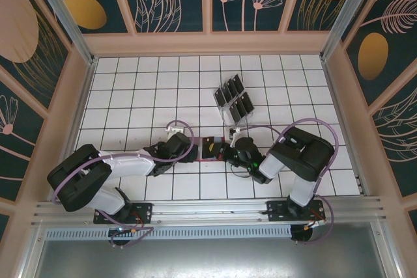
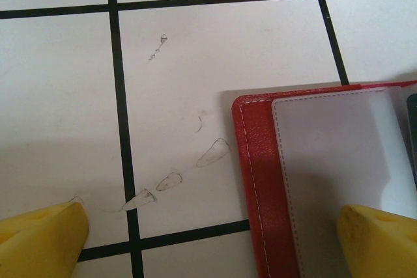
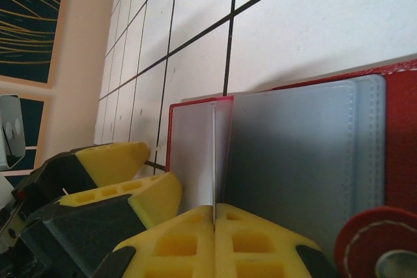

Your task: Put the credit cards into the card holder

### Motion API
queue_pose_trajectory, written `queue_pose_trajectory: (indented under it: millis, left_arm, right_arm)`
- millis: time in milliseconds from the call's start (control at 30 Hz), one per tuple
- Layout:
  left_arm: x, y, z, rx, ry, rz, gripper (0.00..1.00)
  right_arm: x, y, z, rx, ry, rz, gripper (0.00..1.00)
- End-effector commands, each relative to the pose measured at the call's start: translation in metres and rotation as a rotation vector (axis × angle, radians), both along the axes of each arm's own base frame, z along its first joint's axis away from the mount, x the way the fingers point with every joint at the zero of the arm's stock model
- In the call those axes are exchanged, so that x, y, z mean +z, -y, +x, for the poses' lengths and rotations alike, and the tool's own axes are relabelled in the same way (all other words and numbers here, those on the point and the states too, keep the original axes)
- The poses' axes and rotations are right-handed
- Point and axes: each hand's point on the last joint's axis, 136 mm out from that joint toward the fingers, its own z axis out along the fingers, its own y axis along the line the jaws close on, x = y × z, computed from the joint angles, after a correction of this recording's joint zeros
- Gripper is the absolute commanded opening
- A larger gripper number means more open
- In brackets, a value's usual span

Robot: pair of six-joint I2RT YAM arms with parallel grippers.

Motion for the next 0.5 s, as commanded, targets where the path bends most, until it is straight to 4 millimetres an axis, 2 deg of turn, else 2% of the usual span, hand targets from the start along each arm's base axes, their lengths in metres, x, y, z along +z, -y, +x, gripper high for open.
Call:
queue_pose_trajectory:
  millis: [0, 467]
  left_arm:
    - [-0.025, -0.0186, -0.0234, 0.007, -0.102, 0.061, 0.99]
    - [-0.0251, -0.0195, -0.0242, 0.01, -0.103, 0.059, 0.98]
  right_arm:
    - [0.0068, -0.0041, 0.0056, -0.001, 0.01, 0.041, 0.0]
    - [0.0095, -0.0019, 0.0114, -0.018, 0.011, 0.064, 0.0]
